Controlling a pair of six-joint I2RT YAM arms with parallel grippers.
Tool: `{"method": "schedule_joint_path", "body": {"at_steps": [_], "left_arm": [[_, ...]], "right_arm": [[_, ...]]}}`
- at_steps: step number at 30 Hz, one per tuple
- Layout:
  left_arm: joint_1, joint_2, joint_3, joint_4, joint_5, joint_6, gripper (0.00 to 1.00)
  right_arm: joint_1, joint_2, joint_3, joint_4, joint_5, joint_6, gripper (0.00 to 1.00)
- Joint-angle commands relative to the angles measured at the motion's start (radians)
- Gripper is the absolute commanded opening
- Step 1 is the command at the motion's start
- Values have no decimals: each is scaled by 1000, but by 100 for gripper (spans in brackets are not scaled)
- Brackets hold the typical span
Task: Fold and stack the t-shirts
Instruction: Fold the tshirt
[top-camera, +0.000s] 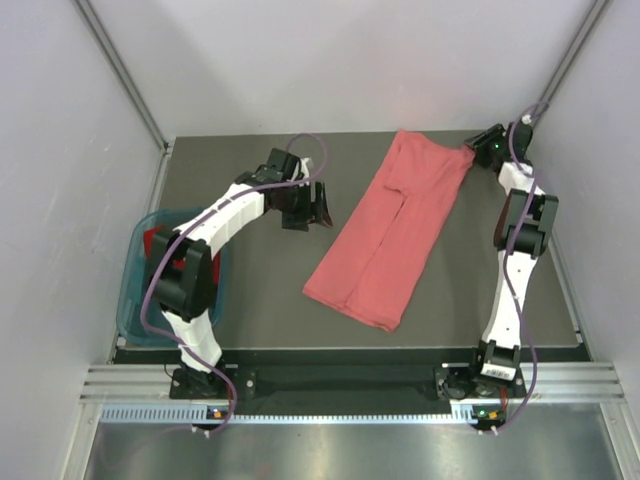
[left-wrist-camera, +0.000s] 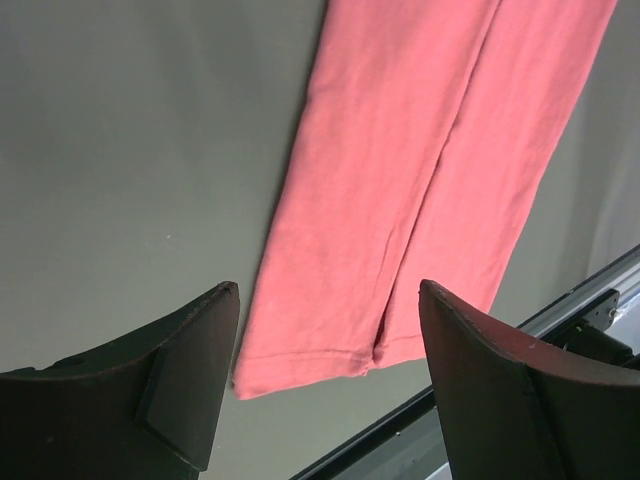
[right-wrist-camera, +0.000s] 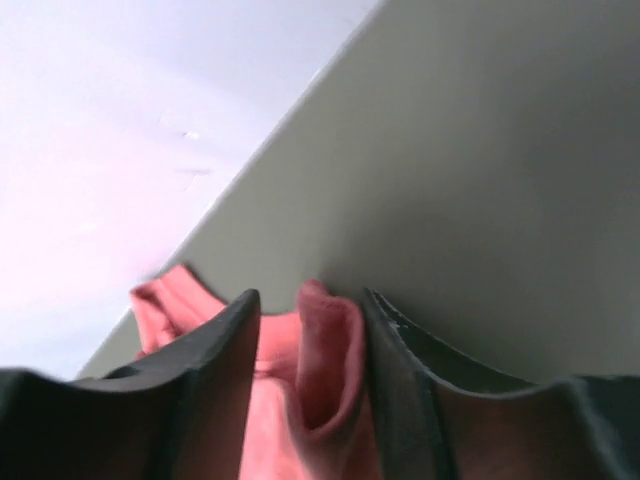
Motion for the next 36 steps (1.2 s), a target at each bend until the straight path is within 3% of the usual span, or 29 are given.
{"method": "schedule_joint_path", "body": {"at_steps": [1,2,8,11,14,18,21,27,36], "left_arm": [[33,-2,-12,-17,31,13,77],[43,3,-9,-26,35,16,77],[63,29,-20,-100,77,47,78],[67,44,-31,-132,111,59,79],[68,38,-72,-126,160,62,79],[71,34,-114,-128,213,79,78],[71,20,-153,-128,221,93,78],[73,-3,-239,-99,229,85,77],[73,7,-296,-109,220,136,68]], "right_arm": [[-9,-131,-21,-135,73,-94,50],[-17,-159,-35,-178,90,-119,57],[-51,-404,-132,-508,225,-307,75],[-55,-558,-265,-616,292,-364,78],[-44,-726,-472,-634,248,-360,79],[-3,-990,-838,-571,95,-322,79],[75,-1142,-1024,-557,5,-335,77],[323,-1455,-1410,-467,-135,-236,73],[549,-1831,-1837,-299,-97,71,53]]}}
